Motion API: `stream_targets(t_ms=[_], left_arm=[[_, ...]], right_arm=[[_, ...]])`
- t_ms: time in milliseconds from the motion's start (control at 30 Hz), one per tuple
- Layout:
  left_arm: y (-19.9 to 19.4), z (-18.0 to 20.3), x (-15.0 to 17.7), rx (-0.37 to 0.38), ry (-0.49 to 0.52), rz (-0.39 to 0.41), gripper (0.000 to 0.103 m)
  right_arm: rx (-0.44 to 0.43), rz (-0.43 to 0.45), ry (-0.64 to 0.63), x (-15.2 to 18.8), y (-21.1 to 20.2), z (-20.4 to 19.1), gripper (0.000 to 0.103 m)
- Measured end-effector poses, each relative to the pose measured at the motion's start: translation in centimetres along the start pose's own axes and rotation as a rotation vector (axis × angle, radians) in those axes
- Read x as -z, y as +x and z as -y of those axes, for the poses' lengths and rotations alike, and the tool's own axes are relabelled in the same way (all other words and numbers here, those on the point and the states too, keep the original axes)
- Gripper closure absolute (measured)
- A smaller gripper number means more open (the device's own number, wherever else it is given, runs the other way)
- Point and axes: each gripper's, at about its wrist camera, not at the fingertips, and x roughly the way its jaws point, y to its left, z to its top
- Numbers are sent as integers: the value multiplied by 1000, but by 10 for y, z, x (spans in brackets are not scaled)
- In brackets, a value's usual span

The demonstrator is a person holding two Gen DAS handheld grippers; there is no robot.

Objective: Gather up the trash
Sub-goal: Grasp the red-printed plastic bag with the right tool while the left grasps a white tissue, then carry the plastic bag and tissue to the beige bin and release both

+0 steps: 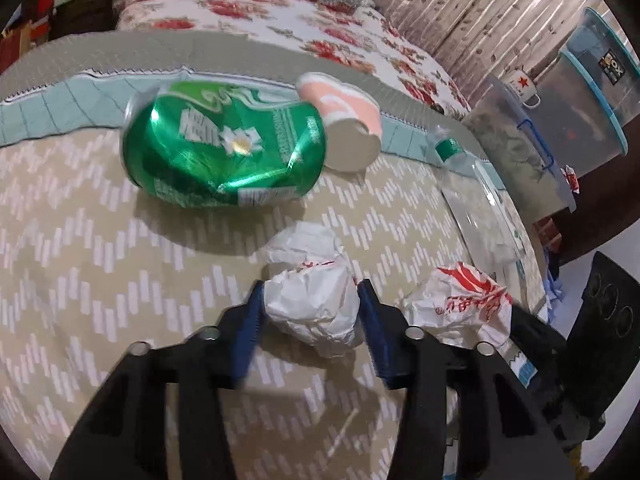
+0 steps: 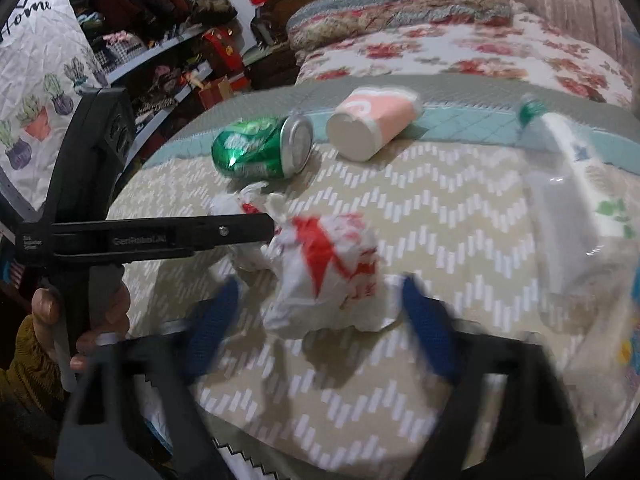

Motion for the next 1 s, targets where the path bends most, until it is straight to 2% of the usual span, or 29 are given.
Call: stream_targets(t_ms=[33,100,267,433,633,767,867,1000], left_arm=[[0,-1,1,21,-3,-11,70],[-8,-1,6,57,-4,0,72],[-45,26,15,160,95,83,72],[-55,66,13,238,183,100,72],[-30,129,7,283,300,27,72],[-3,193,3,309,404,-36,72],[26,240,-2,328,468,-95,72],[70,306,-5,349,547,-181,72]], right_arm=[[-8,-20,3,2,4,-1,65],[-27,19,14,5,-7,-2,68],[-55,125,-13,13,-48,-10,68],[-31,230,73,20,-93,20,68],[54,338,224,42,-142,83,68],[126,388,333,61,-166,129,68],[196,415,417,82,-184,166,68],[244,477,532,117,-211,215,68]])
